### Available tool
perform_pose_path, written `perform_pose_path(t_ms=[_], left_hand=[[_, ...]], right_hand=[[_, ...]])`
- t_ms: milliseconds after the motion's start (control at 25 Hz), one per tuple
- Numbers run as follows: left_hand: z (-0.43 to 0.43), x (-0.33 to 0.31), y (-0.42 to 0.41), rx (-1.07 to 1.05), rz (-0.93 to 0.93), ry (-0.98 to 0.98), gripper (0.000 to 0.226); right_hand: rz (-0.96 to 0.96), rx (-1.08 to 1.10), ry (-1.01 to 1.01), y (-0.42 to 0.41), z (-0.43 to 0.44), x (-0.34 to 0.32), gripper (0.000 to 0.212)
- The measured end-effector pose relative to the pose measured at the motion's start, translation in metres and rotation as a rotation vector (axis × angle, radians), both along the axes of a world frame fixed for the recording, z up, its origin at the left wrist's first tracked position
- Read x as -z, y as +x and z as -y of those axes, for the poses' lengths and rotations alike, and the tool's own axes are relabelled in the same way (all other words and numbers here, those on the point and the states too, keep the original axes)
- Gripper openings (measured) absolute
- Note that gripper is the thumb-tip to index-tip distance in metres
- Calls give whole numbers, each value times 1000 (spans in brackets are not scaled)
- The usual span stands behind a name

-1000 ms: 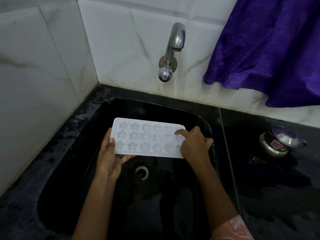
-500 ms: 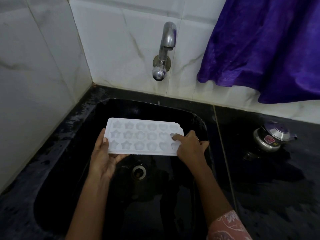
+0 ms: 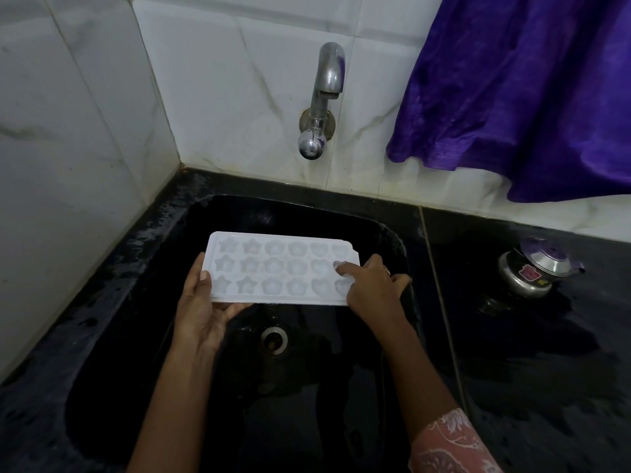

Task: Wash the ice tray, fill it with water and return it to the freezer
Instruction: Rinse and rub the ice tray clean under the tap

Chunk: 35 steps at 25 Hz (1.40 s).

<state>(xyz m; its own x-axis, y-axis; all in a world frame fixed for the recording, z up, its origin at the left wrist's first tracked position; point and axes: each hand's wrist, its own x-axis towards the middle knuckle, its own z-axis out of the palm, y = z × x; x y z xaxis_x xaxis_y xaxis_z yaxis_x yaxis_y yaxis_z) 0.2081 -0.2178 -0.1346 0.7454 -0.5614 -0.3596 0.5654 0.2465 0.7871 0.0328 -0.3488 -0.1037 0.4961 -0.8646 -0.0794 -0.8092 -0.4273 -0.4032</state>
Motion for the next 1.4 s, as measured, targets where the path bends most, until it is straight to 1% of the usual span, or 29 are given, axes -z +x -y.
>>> perform_pose_path(t_ms=[80, 200, 280, 360, 440, 560, 720, 840, 920, 1000, 1080, 1400], left_hand=[[1, 0, 0, -11, 0, 11, 38], [1, 0, -1, -14, 1, 11, 38], [2, 1, -1, -10, 0, 9, 38], [2, 1, 0, -5, 7, 15, 38], [2, 1, 0, -1, 14, 17, 38], [1, 0, 0, 0, 11, 16, 38], [1, 0, 1, 2, -12, 16, 38], [1, -2, 1, -5, -22, 5, 38], [0, -4, 1, -11, -23, -5, 37], [0, -5, 2, -17, -28, 1, 37], [1, -5, 3, -20, -34, 11, 37], [2, -7, 1, -30, -35, 4, 37]], right_hand=[[29, -2, 14, -1, 0, 1, 42], [66, 17, 17, -3, -1, 1, 47], [36, 18, -34, -2, -1, -1, 48], [6, -21, -98, 1, 0, -4, 40], [-20, -77, -130, 6, -1, -7, 39], [-58, -129, -91, 13, -4, -8, 46], [-64, -171, -30, 18, -6, -15, 42], [-107, -205, -54, 21, -6, -17, 45], [-84, -199, -63, 21, -5, -16, 45], [-66, -193, -66, 19, -4, -14, 49], [-90, -198, -88, 19, -4, -13, 53], [-123, -206, -83, 23, -6, -16, 51]])
